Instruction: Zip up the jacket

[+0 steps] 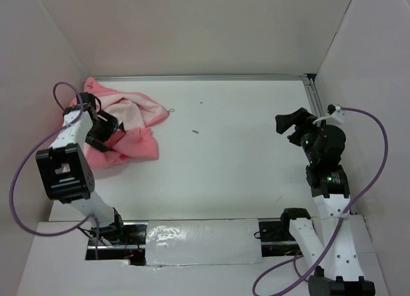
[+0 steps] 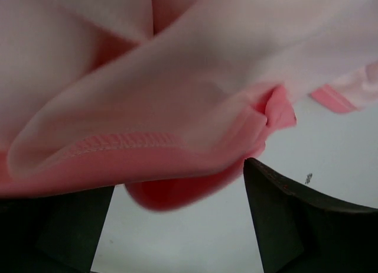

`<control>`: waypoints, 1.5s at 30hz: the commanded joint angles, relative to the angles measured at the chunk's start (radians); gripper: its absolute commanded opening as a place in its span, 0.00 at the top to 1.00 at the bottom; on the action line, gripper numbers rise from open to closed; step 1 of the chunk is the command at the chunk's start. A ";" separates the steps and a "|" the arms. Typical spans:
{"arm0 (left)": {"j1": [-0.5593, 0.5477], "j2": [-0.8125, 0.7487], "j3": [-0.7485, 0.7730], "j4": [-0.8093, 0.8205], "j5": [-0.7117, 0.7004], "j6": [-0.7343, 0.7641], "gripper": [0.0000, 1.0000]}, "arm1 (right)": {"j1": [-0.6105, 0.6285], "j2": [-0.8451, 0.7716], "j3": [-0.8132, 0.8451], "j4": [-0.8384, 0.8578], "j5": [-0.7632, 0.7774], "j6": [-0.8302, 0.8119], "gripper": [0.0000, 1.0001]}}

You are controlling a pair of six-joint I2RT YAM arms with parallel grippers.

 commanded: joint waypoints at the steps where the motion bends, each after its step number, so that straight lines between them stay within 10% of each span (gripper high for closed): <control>1: 0.004 0.164 0.112 -0.006 -0.015 -0.029 0.01 | 0.004 0.015 0.002 0.024 0.016 -0.028 0.00; 4: 0.004 0.361 0.246 -0.038 -0.006 -0.013 0.07 | 0.004 0.014 -0.008 0.035 0.027 -0.026 0.00; 8: -0.050 0.562 0.467 -0.063 0.084 0.036 1.00 | 0.005 0.005 -0.025 0.053 0.011 -0.037 0.00; 10: -0.093 0.581 0.477 -0.034 0.132 0.077 1.00 | 0.004 0.018 -0.010 0.035 -0.005 -0.043 0.00; 14: -0.254 0.487 0.359 0.219 0.296 0.250 1.00 | 0.004 0.038 -0.013 0.033 -0.072 -0.037 0.00; 27: -0.902 0.181 0.012 0.334 0.419 0.445 0.99 | 0.034 0.103 -0.010 0.044 -0.161 -0.126 0.00; 28: -0.925 0.153 -0.011 0.327 0.404 0.438 0.78 | 0.066 0.115 -0.010 0.050 -0.161 -0.138 0.00; 30: -0.915 0.047 -0.048 0.308 0.370 0.386 0.43 | 0.108 0.127 -0.028 0.084 -0.154 -0.181 0.00; 31: -0.885 0.014 -0.092 0.292 0.359 0.366 0.05 | 0.123 0.149 -0.033 0.093 -0.146 -0.194 0.00; 45: -0.522 -0.172 -0.075 0.012 0.126 0.137 0.01 | 0.412 0.508 0.047 0.062 0.064 -0.261 0.00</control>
